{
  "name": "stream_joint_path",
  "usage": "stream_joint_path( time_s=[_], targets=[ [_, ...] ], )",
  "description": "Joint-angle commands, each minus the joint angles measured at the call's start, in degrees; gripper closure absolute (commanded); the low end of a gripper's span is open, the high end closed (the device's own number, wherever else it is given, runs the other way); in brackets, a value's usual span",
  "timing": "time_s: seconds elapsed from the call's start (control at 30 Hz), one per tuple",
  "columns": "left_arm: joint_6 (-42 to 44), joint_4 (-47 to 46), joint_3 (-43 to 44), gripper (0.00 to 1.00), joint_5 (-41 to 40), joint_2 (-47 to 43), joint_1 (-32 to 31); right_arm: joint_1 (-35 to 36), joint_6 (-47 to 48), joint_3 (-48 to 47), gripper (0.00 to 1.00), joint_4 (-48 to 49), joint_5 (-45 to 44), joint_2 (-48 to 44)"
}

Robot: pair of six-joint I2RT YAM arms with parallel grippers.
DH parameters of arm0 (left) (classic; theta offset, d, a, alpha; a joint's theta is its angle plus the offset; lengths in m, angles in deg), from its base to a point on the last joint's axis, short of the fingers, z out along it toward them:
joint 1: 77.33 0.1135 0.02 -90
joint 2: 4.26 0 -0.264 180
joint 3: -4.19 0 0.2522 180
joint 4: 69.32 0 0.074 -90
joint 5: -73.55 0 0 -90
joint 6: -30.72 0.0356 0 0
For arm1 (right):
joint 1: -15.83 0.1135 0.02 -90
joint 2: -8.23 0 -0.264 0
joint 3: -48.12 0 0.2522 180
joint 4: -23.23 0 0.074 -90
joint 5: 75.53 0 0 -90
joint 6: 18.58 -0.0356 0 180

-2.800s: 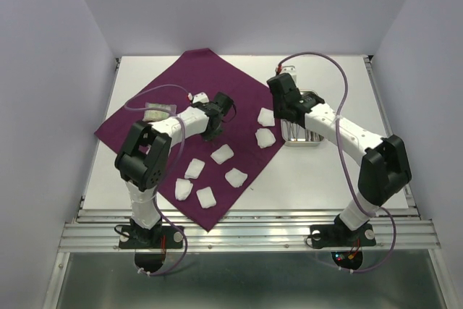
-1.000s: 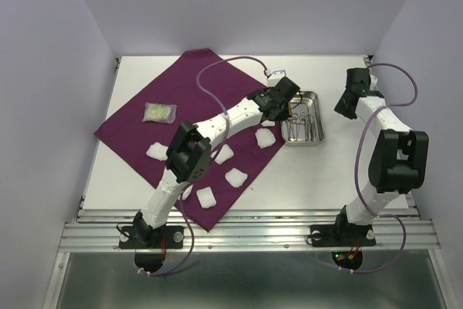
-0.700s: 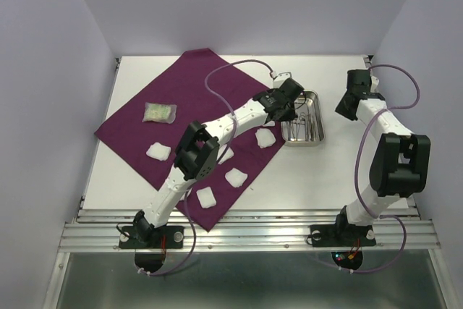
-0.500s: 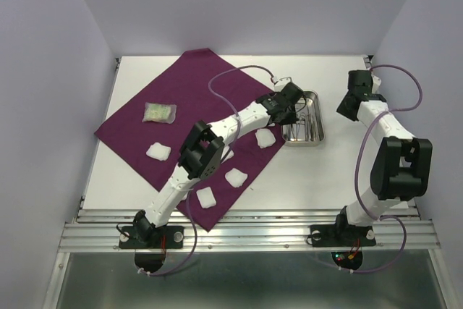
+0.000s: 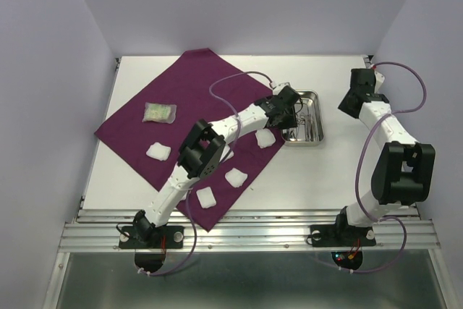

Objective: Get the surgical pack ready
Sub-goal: Place the medical item in the container, then pick up the medical item from the surgical kit.

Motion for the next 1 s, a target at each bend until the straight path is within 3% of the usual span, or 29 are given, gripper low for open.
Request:
stream_joint_path(
  time_s=[0.0,0.13,0.23,0.37,0.57,0.6,0.63,0.7,0.87,0.97],
  targets=[
    [1.0,-1.1,-1.1,0.58,2.0,-7.7,-0.1,-0.2,-0.6,-1.7,0.68,2.5,0.8,-2.8],
    [4.9,-1.7,-4.4,0.58,0.4,-13.3,-0.1,-0.2,0.4,1.3,0.64,6.3,6.3,-5.3],
    [8.0,-5.2,-11.6,0.58,-0.9,-20.5,-0.1,-0.2,0.1,4.3,0.60,9.7,11.9,-9.0],
    [11.2,-5.6,-20.3,0.59,-4.6,-28.5,0.4,2.6,-0.1,5.1,0.70,9.8,16.4,-10.0],
    [14.3,-0.3,-29.1,0.58,-13.4,-38.7,2.0,19.1,0.1,6.2,0.66,9.0,11.7,-11.1],
    [15.6,0.8,-30.3,0.53,-16.1,-41.3,2.0,21.7,1.2,6.0,0.65,8.9,10.8,-10.9],
    [16.4,1.4,-31.5,0.51,-17.2,-42.5,2.2,28.3,1.8,6.1,0.63,8.5,9.2,-10.7],
    [16.9,4.1,-35.1,0.51,-20.5,-46.0,2.9,33.7,3.0,6.7,0.59,8.1,7.0,-10.2],
    [16.1,4.1,-45.5,0.51,-17.9,-55.8,9.4,41.4,1.4,9.0,0.55,8.0,6.5,-8.3],
    [16.3,4.5,-51.8,0.51,-17.3,-62.7,16.6,46.4,2.0,8.8,0.52,8.2,4.8,-7.2]
  ],
)
